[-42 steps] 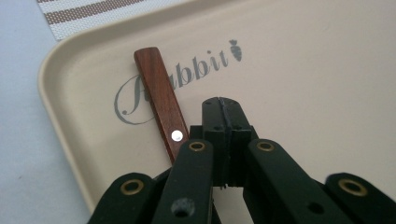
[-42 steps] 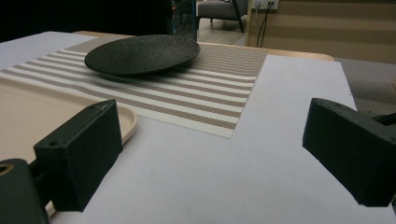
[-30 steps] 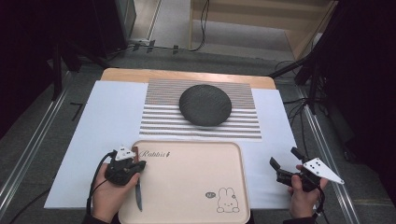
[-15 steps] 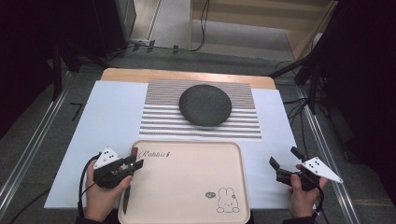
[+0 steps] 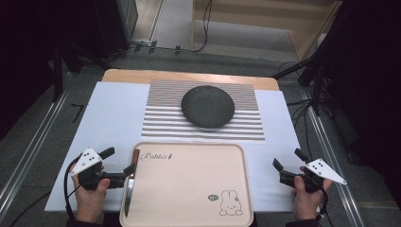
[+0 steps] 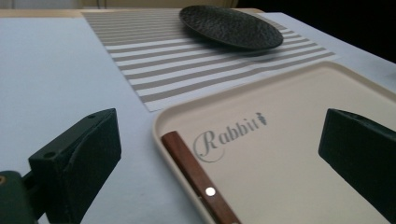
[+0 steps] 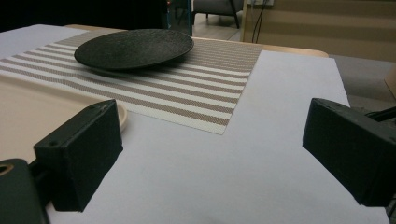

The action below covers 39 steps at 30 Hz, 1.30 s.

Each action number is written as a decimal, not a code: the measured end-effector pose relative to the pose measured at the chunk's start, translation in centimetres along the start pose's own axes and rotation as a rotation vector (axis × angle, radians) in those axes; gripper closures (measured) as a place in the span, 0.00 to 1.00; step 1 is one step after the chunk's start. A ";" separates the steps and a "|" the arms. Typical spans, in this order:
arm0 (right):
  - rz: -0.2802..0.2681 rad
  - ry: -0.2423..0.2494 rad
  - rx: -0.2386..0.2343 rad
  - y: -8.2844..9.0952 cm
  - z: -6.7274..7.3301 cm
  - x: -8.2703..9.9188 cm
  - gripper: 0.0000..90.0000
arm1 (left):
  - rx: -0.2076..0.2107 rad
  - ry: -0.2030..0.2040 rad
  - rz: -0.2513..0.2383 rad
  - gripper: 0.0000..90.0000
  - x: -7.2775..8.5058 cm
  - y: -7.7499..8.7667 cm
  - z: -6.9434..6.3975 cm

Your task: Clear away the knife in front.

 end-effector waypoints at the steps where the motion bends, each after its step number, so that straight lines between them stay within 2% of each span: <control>1: 0.002 0.000 0.000 0.0 0.0 0.0 0.03 | -0.005 0.000 0.001 0.00 0.0 0.1 0.2; 8: -0.002 -0.005 0.002 0.0 -0.2 0.0 0.03 | -0.045 -0.005 -0.004 0.00 0.0 0.7 1.6; 16: -0.001 -0.001 0.000 0.1 -0.1 0.0 0.03 | -0.085 0.024 -0.016 0.00 0.2 1.8 3.7; 24: 0.000 0.008 -0.001 0.1 0.0 -0.1 0.03 | -0.122 0.050 -0.008 0.00 0.8 2.7 6.1; 30: 0.003 0.000 0.011 0.2 -0.3 -0.1 0.03 | -0.141 0.063 -0.008 0.00 0.9 3.2 7.3; 39: -0.002 -0.004 0.023 0.5 -0.7 -0.1 0.03 | -0.166 0.086 -0.036 0.00 1.0 4.3 8.7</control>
Point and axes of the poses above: each handheld gripper's, and its own axes: y roughly backward along the jaws, x roughly out of its underside, z roughly to its left, the point moved 6 cm from there along -y, roughly forward along the jaws, and after that the axes turned 4 degrees about -x, right-handed, at the moved point
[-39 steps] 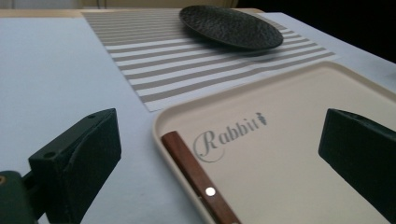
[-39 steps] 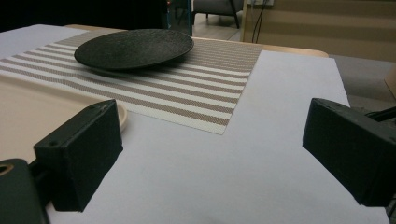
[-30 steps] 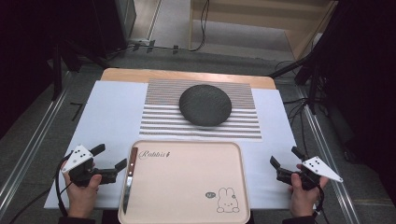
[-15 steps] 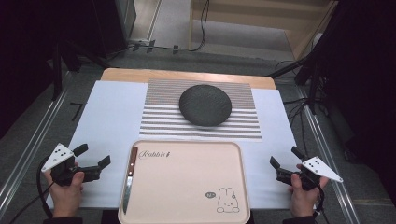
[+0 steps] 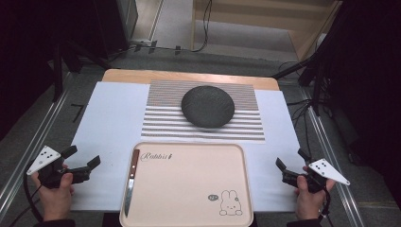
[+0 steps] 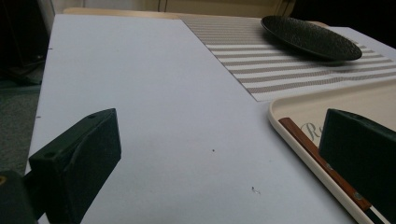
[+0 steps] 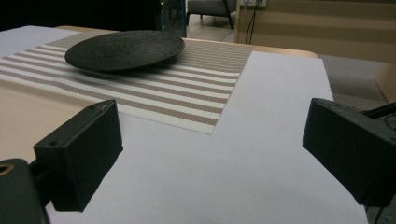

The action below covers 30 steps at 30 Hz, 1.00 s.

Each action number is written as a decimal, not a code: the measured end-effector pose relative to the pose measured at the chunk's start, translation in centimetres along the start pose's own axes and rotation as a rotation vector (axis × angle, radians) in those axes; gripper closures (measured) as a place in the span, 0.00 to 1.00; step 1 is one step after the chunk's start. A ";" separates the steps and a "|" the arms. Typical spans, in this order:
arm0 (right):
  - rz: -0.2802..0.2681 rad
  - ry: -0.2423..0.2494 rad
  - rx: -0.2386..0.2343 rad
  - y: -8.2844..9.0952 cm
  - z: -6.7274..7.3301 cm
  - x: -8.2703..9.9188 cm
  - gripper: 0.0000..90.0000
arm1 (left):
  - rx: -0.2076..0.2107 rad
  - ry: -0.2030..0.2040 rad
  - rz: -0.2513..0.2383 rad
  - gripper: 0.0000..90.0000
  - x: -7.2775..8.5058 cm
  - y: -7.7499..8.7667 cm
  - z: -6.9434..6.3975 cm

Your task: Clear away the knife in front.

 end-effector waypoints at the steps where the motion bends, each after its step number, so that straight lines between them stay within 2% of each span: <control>1: -0.003 0.001 0.003 0.0 -0.1 0.0 0.03 | 0.002 0.005 -0.001 0.00 0.0 0.0 0.1; 8: -0.005 -0.009 0.015 0.2 -0.6 0.1 0.03 | 0.002 0.021 -0.001 0.00 0.2 -0.3 0.3; 15: -0.001 -0.033 0.028 0.1 -1.0 0.3 0.03 | -0.002 0.004 0.010 0.00 0.3 -0.4 0.1; 23: -0.006 -0.030 0.040 0.0 -1.1 0.3 0.03 | 0.009 0.047 0.007 0.00 0.4 -0.4 0.5; 30: 0.012 -0.027 0.021 -0.1 -0.9 0.4 0.03 | 0.003 0.020 0.033 0.00 0.5 -1.0 0.0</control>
Point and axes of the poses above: each handheld gripper's, and its own axes: y roughly backward along the jaws, x roughly out of its underside, z roughly to its left, the point moved 6 cm from there along -y, roughly forward along the jaws, and after that the axes turned 4 degrees about -x, right-handed, at the moved point
